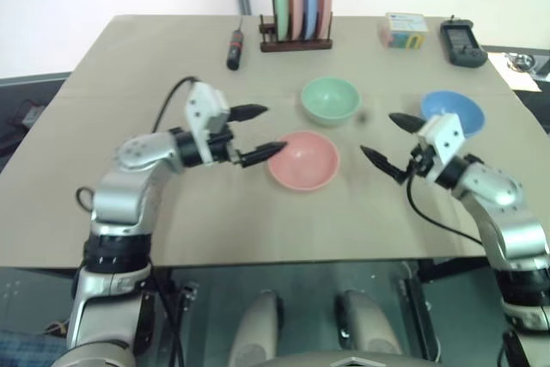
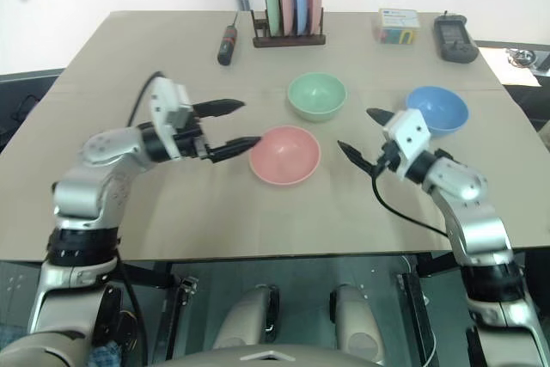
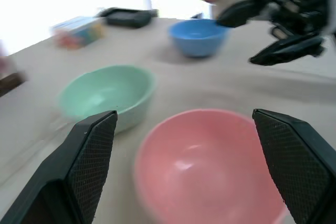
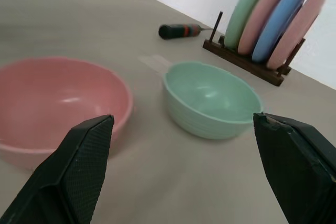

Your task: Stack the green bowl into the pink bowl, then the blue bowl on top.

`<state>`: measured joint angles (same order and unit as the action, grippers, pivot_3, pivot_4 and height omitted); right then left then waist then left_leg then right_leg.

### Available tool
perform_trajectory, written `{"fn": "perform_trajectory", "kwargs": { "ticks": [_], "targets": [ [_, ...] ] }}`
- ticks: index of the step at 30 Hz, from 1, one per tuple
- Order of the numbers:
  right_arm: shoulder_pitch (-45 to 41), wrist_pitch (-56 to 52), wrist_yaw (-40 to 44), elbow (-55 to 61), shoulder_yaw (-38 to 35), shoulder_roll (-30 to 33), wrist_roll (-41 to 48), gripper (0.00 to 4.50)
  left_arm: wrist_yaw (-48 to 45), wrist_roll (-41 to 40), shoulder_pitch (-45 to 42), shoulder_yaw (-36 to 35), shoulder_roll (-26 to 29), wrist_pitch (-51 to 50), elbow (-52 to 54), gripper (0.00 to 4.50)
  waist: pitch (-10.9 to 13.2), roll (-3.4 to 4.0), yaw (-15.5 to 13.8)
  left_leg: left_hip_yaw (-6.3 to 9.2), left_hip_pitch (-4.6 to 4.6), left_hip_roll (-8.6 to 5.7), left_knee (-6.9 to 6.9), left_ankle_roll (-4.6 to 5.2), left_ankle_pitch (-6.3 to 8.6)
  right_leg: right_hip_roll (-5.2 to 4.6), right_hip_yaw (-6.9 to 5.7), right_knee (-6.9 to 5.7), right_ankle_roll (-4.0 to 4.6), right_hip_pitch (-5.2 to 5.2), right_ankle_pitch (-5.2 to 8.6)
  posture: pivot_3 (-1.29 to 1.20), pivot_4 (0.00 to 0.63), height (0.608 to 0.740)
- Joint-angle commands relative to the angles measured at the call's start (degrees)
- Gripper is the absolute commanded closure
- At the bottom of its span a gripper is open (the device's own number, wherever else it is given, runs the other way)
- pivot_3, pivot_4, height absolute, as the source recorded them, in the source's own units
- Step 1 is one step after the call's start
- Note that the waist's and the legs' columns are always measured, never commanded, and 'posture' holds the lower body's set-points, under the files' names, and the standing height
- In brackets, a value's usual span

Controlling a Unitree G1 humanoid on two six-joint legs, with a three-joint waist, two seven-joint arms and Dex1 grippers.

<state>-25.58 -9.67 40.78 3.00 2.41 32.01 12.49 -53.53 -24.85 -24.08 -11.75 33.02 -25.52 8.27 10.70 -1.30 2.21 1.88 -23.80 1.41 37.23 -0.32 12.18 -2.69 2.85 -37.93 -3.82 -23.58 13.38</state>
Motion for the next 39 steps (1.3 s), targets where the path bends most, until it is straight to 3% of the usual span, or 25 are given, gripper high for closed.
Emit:
{"fn": "perform_trajectory", "kwargs": {
  "ticks": [1,5,11,21,28,31,32,39],
  "targets": [
    [-10.4,10.2,3.3,-14.3,6.0,1.3,-9.5,0.05,6.5,-2.2,6.5,-8.7,-0.6,1.0,4.7,0.10,0.0,0.01,0.4,-0.03,-0.01,0.00,-0.02,0.00,0.00,0.00,0.03,0.01,0.00,-0.02,0.00,0.00,0.150,0.740],
    [-23.6,25.0,3.5,-35.9,13.7,0.0,-20.5,0.05,14.3,-3.1,13.8,-14.8,-3.6,1.9,10.1,0.10,0.0,-0.02,0.2,-0.06,0.00,0.00,-0.09,0.00,0.00,-0.01,0.06,0.05,0.01,-0.07,-0.01,0.00,0.150,0.740],
    [-37.5,36.5,1.3,-58.7,18.3,-5.8,-27.7,0.05,20.1,-5.1,25.1,-17.6,-8.8,4.4,21.0,0.10,0.0,-0.05,-0.1,-0.02,-0.06,-0.09,-0.09,-0.02,0.00,-0.16,0.00,0.13,0.03,-0.02,-0.02,0.00,0.150,0.740],
    [-47.3,39.7,-2.5,-75.2,23.8,-12.6,-38.0,0.05,27.6,-5.4,35.0,-18.2,-14.4,8.2,30.4,0.10,0.0,-0.04,0.1,0.04,0.05,-0.05,-0.15,-0.03,0.00,-0.09,-0.03,0.02,0.09,0.00,-0.01,0.00,0.150,0.740],
    [-48.7,39.5,-3.9,-77.7,23.9,-14.4,-40.3,2.75,30.1,-4.9,39.0,-16.8,-16.4,10.6,32.7,0.00,0.0,-0.03,0.4,-0.04,0.06,-0.06,-0.23,-0.03,0.00,-0.10,0.05,0.05,0.08,-0.05,-0.01,0.00,0.150,0.740],
    [-48.8,39.8,-4.1,-77.9,23.7,-14.3,-40.9,4.29,30.5,-5.1,39.0,-16.7,-15.9,11.1,32.5,0.00,0.0,-0.03,0.3,-0.02,0.06,-0.06,-0.21,-0.03,0.00,-0.08,0.03,0.03,0.10,-0.05,-0.01,0.00,0.150,0.740],
    [-48.9,39.9,-4.1,-78.0,23.7,-14.2,-41.2,4.47,30.5,-5.1,38.9,-16.7,-15.6,11.2,32.2,0.00,0.0,-0.02,0.3,-0.02,0.06,-0.06,-0.20,-0.03,0.00,-0.08,0.03,0.04,0.10,-0.05,-0.01,0.00,0.150,0.740],
    [-49.3,42.9,-2.6,-76.2,21.9,-12.4,-39.9,4.47,29.6,-4.8,36.4,-15.0,-13.7,11.5,29.5,0.00,0.0,-0.02,0.3,-0.02,0.04,-0.07,-0.21,-0.03,0.00,-0.08,0.03,0.05,0.08,-0.06,-0.01,0.00,0.150,0.740]
  ]
}}
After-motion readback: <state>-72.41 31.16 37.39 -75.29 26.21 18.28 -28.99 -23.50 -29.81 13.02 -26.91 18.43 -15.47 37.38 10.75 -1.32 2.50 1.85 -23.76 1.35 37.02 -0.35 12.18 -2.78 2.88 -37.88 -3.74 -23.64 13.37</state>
